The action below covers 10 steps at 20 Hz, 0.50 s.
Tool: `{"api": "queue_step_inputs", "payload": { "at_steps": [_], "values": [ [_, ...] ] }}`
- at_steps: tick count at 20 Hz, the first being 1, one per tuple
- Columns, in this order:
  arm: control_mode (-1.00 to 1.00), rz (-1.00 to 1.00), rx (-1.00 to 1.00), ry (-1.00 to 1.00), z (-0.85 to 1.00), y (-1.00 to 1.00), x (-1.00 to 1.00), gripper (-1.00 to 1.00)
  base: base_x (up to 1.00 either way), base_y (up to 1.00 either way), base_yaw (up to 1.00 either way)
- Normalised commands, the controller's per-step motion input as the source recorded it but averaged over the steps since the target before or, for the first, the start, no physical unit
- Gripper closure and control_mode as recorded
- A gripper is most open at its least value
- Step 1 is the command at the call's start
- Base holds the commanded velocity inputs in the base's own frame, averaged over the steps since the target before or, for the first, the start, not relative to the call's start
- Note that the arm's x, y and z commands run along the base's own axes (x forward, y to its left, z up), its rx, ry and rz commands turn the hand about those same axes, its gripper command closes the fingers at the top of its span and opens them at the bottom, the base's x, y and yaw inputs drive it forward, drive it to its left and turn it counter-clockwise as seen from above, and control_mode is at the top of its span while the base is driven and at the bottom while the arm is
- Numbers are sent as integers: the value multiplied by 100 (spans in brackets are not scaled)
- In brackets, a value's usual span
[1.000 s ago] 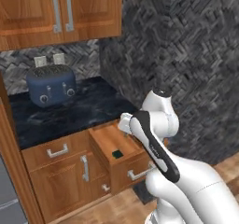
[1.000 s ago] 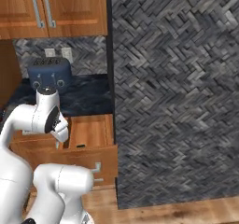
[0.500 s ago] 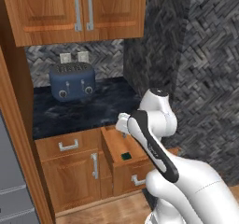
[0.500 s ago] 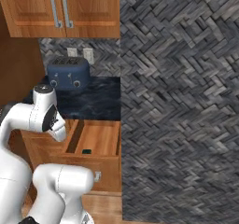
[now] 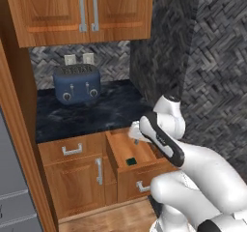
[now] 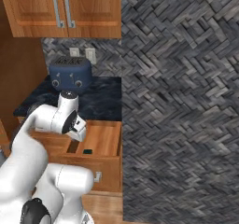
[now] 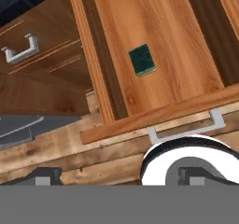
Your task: Restock the sink supplies by placing the sponge and soap dispenser on the counter and next to the sink. Make sure the soap dispenser is upright.
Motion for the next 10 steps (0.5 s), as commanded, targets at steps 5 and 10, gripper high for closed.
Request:
{"api": "queue_step_inputs", "payload": {
  "at_steps": [5, 10],
  "values": [
    [-100, 11, -19, 11, -43, 0, 65, -100, 0, 0, 0],
    [-100, 4, -23, 13, -42, 0, 53, -100, 0, 0, 0]
  ]
}}
